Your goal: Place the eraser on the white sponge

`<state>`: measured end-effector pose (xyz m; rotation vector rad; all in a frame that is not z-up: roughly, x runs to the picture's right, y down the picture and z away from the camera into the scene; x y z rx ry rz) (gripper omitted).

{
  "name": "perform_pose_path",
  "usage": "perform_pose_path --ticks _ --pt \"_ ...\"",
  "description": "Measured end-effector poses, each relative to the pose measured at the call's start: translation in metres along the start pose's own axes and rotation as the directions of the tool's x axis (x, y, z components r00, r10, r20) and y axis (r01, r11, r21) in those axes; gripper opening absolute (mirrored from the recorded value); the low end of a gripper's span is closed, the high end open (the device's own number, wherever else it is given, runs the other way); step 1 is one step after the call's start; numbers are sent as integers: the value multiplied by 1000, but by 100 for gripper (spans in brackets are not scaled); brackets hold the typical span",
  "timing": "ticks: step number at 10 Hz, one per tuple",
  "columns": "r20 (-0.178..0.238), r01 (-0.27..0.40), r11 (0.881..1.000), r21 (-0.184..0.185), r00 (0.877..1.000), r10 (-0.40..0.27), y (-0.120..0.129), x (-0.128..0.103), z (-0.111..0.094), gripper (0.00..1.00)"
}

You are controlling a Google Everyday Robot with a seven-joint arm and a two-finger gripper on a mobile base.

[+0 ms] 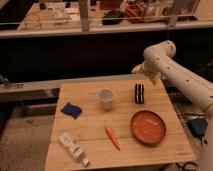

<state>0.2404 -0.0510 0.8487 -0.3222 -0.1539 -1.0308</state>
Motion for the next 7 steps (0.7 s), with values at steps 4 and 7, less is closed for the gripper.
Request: perform_pose_path --ticks 4,7 --pt "143 68 997 -37 988 -62 10 3 59 80" --pt "278 83 996 -18 958 -74 18 -1 87 80"
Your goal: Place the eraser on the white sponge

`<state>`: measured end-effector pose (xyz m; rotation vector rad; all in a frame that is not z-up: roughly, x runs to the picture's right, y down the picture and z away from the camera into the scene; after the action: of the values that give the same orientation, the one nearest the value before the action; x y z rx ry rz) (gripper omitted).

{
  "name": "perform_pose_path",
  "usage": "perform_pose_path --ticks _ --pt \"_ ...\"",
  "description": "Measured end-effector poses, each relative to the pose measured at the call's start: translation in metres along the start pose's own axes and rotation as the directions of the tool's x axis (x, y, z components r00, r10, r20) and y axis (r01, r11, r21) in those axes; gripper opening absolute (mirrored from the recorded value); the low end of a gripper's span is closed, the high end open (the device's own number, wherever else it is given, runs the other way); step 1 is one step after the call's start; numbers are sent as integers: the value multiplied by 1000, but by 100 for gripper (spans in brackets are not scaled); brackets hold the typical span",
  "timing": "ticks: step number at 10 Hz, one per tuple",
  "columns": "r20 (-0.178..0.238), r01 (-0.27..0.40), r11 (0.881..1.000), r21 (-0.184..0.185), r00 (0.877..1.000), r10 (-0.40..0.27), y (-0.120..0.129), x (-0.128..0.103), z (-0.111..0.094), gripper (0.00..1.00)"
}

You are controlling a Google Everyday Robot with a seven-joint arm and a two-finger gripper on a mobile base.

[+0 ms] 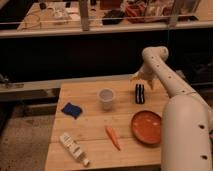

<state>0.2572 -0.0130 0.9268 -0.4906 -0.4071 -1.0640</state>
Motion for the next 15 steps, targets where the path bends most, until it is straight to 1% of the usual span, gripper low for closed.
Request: perform_pose_path --ticks 2,4,6,9,12,14,15 --pt "37 5 1000 11 999 -5 7 -3 8 80" --pt "52 23 999 23 998 -24 8 -11 15 80" --pt "50 34 999 42 998 -36 12 -20 21 80" --pt "12 37 997 65 999 -38 13 -30 30 80" --pt "-30 42 997 72 999 -39 7 -32 40 80" --pt "-66 34 998 57 997 -30 3 -30 50 80" --pt "-76 24 998 52 997 -20 -1 -29 57 80"
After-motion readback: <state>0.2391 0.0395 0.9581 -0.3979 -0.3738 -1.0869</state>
